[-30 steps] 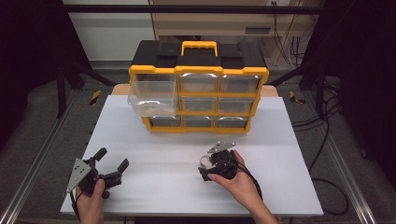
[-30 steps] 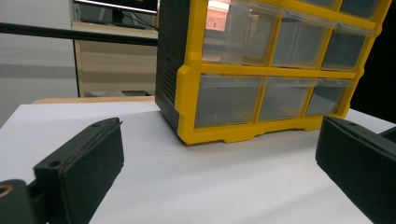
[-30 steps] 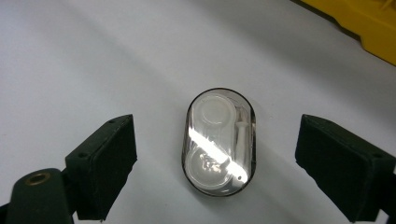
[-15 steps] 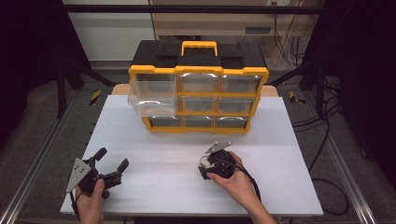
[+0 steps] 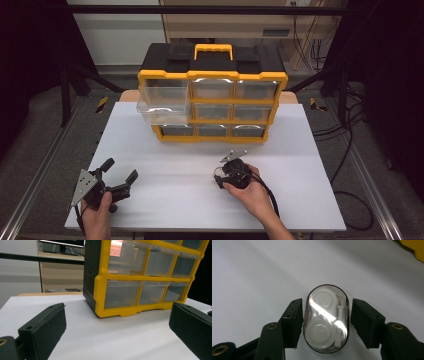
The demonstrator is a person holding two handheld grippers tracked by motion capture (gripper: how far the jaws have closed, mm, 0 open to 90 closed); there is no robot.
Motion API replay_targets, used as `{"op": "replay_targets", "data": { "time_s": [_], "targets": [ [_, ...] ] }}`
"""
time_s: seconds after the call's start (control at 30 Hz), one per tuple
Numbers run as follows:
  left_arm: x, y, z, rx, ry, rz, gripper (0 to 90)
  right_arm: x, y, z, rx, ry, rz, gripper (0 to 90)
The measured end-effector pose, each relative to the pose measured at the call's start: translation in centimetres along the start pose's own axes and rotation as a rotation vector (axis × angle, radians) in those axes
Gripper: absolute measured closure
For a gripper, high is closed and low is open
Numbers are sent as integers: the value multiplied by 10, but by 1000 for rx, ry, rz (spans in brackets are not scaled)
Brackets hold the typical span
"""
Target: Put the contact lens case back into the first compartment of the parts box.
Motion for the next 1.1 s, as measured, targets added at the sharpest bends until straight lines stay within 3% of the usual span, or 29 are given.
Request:
{"op": "replay_targets", "data": {
  "time_s": [0.47,0.67,0.83,1.1],
  "targets": [
    [-1,0,-1,-5,-6,-2,8,-5,-1,-3,15,-20,-23,485],
    [-1,0,-1,-4,-6,-1,8,-3,-2,-2,46,-15,-17,491],
    [0,0,-1,-2,-7,1,9,9,-5,9,63,30,-14,491],
    [1,-2,-1,2,-5,4,9,47,-11,44,101,130,-25,491]
  ]
}}
Point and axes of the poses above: each handheld gripper's, and its own axes: x roughly backward along the jaws, z roughly out of its top, y roughly to its right, the point moved 9 cm from there along -x, roughly forward along the jaws, and after that the axes turned 10 degrees about -x, right-handed, at the moved point
